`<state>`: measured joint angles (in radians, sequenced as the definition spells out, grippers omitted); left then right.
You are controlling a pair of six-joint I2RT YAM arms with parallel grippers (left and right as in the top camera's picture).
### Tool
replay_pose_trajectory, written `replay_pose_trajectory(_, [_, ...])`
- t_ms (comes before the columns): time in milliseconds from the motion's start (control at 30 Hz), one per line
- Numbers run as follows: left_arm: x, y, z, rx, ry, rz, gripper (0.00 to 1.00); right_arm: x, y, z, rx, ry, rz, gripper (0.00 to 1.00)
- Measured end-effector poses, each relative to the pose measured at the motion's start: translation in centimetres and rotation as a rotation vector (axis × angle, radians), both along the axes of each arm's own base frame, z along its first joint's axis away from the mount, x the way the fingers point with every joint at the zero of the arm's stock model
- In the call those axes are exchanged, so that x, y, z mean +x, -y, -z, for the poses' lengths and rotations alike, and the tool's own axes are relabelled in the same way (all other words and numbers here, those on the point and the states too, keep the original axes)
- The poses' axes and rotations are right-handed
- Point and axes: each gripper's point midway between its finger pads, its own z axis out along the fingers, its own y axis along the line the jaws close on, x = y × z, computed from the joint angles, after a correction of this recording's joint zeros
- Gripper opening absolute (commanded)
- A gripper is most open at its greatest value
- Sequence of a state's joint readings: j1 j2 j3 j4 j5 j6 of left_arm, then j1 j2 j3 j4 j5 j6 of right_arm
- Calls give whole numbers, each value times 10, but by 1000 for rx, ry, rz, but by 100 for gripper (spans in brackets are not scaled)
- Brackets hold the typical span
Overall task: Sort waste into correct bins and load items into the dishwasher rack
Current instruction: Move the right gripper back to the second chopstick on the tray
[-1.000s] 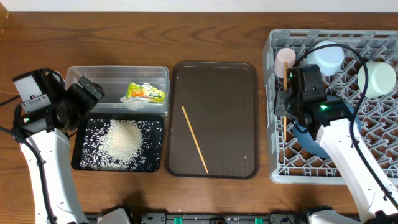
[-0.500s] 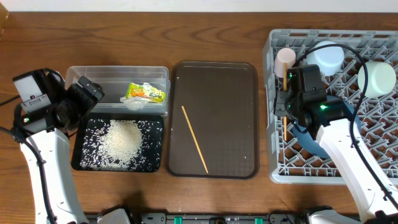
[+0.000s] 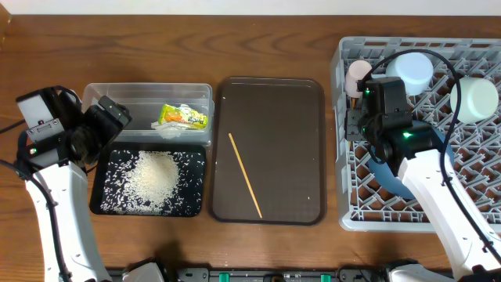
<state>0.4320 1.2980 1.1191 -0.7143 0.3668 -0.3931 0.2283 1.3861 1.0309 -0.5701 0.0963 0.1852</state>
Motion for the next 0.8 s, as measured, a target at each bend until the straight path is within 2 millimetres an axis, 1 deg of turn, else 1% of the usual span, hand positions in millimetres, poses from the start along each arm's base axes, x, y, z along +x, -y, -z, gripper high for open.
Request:
replay_pose_trajectory(67, [0, 0, 0, 0, 0, 0, 95, 5, -11, -5, 51, 24, -36, 22])
replay_pose_trajectory(100, [0, 0, 0, 0, 0, 0, 95, 7, -20, -8, 93, 38, -64, 22])
replay_pose_trajectory(267, [0, 0, 0, 0, 0, 0, 95, 11, -75, -34, 339, 102, -251, 26])
replay_pose_trajectory(367, [0, 0, 0, 0, 0, 0, 95, 3, -109, -46, 418, 117, -363, 26])
replay_pose_trajectory(467, [0, 0, 0, 0, 0, 0, 95, -7, -136, -49, 430, 120, -434, 27])
replay_pose_trajectory(500, [0, 0, 0, 0, 0, 0, 95, -15, -153, -48, 427, 118, -475, 27])
replay_pose_trajectory(567, [0, 0, 0, 0, 0, 0, 95, -24, -176, -45, 416, 115, -521, 29])
replay_pose_trajectory(633, [0, 0, 0, 0, 0, 0, 95, -33, -198, -35, 395, 103, -562, 31])
replay_pose_trajectory(667, [0, 0, 0, 0, 0, 0, 95, -38, -212, -27, 383, 89, -586, 32])
replay_pose_trajectory(700, [0, 0, 0, 0, 0, 0, 95, -42, -221, -19, 372, 77, -600, 32])
replay_pose_trajectory(767, [0, 0, 0, 0, 0, 0, 95, -52, -242, 3, 345, 40, -638, 33])
replay_pose_trajectory(800, [0, 0, 0, 0, 0, 0, 95, -58, -253, 18, 329, 15, -662, 34])
